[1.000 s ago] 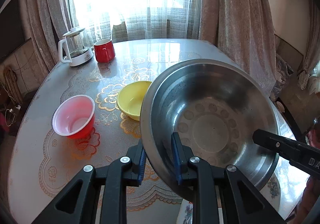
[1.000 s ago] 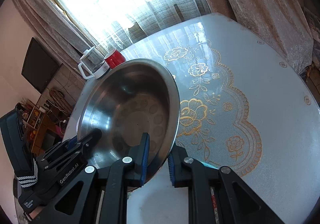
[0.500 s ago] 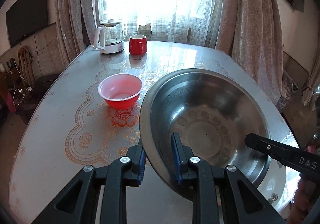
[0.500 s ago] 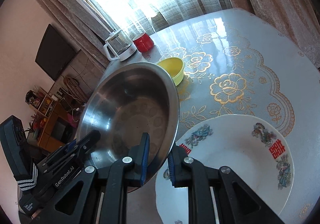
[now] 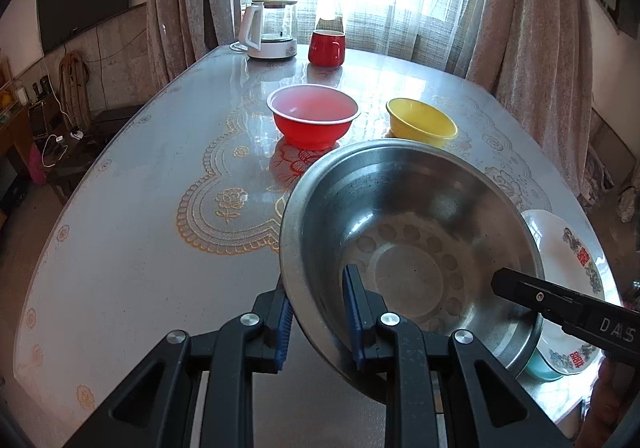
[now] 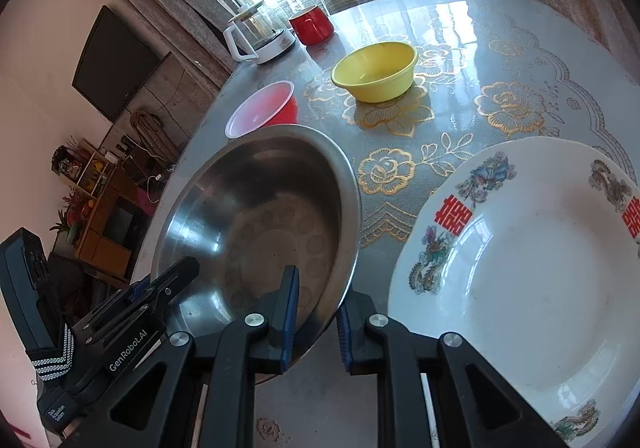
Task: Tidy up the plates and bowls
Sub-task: 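Lift the steel bowl with the right gripper and set it down beside the plate stack, then open the right gripper and release the steel bowl rim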
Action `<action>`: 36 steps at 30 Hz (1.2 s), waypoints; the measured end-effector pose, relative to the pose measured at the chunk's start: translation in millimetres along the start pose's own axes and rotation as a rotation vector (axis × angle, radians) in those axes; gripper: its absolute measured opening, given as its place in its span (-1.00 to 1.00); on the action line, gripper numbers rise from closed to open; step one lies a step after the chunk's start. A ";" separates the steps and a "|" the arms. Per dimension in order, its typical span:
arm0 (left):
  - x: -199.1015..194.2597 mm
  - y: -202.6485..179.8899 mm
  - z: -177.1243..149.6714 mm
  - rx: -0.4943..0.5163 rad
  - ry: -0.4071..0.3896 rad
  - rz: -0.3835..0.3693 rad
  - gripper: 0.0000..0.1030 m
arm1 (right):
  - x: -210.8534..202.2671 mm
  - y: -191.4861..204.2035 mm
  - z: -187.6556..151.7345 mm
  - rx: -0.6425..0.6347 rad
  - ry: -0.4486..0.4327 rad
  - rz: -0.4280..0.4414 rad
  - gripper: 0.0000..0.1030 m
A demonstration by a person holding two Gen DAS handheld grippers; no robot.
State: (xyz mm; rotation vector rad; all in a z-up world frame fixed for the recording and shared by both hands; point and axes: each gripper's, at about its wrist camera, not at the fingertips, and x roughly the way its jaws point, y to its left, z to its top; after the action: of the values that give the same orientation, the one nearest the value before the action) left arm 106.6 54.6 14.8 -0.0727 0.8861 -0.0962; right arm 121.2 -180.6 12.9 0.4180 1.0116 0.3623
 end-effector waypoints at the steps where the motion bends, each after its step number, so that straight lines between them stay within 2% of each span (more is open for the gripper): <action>1: 2.0 2.7 -2.8 -0.007 0.008 0.004 -0.53 | 4.0 1.4 -1.3 -0.002 0.010 -0.004 -0.64; 10: 18.8 13.6 -16.2 -0.043 0.057 0.014 -0.52 | 29.5 3.5 -10.9 -0.019 0.073 -0.028 -0.63; 22: 23.7 13.0 -21.5 -0.026 0.056 0.026 -0.52 | 31.4 0.8 -12.5 -0.028 0.100 -0.050 -0.62; 28: 21.5 11.7 -23.6 -0.013 0.058 0.026 -0.53 | 15.3 2.3 -14.8 -0.028 0.087 -0.071 -0.49; 36: 20.0 8.3 -25.1 0.002 0.055 0.019 -0.52 | -11.2 -6.2 -13.9 -0.029 0.022 -0.080 -0.48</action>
State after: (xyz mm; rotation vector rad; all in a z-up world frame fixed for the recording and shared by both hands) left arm 100.1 59.9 -17.3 -0.0606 0.9414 -0.0816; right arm 104.2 -188.9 11.6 0.3470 1.0407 0.3099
